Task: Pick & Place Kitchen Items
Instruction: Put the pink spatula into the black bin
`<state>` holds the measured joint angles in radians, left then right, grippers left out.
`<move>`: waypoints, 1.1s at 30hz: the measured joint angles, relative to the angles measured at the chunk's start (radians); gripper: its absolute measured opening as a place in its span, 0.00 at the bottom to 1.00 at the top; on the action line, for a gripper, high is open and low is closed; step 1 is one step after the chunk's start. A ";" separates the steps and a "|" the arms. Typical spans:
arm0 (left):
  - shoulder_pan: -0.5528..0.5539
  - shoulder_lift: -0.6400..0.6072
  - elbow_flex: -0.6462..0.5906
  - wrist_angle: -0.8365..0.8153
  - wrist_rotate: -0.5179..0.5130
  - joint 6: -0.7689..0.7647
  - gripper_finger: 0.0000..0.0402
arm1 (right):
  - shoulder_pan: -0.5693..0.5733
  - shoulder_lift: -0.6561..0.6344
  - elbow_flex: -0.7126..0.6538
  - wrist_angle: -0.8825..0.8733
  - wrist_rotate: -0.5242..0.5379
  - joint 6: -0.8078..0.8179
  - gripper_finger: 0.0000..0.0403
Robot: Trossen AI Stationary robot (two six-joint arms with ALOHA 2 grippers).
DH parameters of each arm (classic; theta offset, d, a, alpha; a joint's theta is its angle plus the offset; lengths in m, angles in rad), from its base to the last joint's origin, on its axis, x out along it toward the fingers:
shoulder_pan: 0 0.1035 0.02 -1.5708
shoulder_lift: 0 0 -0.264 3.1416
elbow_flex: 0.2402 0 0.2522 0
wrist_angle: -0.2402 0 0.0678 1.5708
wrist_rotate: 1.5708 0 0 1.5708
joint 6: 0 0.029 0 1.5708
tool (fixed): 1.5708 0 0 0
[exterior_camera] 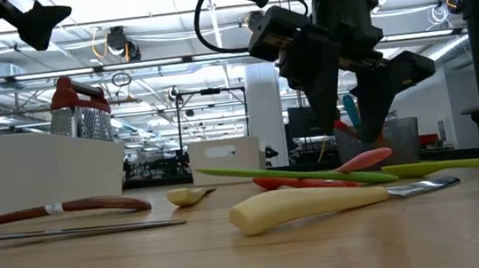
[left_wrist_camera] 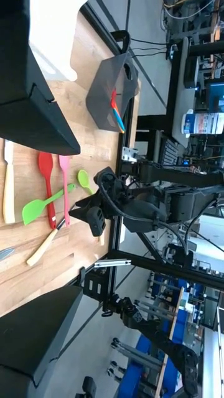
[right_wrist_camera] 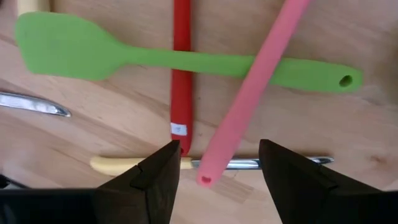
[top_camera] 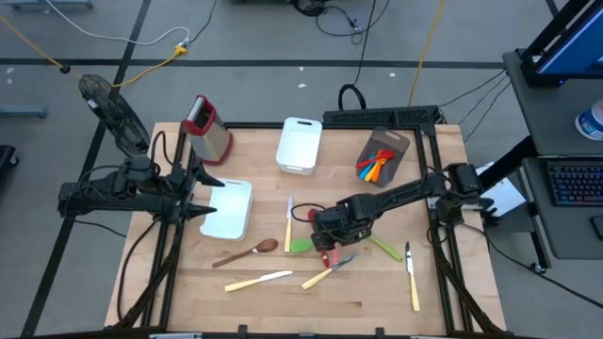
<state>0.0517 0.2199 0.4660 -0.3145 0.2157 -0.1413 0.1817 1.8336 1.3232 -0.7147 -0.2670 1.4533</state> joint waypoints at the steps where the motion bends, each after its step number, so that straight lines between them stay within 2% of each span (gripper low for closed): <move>1: 0.000 0.000 0.000 0.000 0.000 0.000 0.92 | 0.003 0.000 -0.011 0.010 -0.003 0.001 0.52; 4: 0.000 0.000 0.000 0.000 0.000 0.000 0.92 | 0.009 0.000 -0.053 0.068 -0.035 0.020 0.52; 9: 0.000 0.000 0.000 0.001 -0.005 0.000 0.91 | 0.010 0.000 -0.124 0.194 -0.022 0.057 0.52; 25: 0.000 0.000 0.000 0.004 -0.008 -0.011 0.92 | 0.009 -0.003 -0.204 0.296 0.004 0.092 0.52; 29: 0.000 0.000 0.000 0.004 -0.008 -0.011 0.91 | 0.010 -0.003 -0.209 0.306 0.026 0.099 0.46; 33: 0.000 0.000 0.000 0.004 -0.008 -0.011 0.91 | 0.010 -0.003 -0.210 0.308 0.027 0.100 0.37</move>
<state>0.0517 0.2199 0.4660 -0.3107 0.2081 -0.1524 0.1913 1.8309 1.1133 -0.4068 -0.2395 1.5529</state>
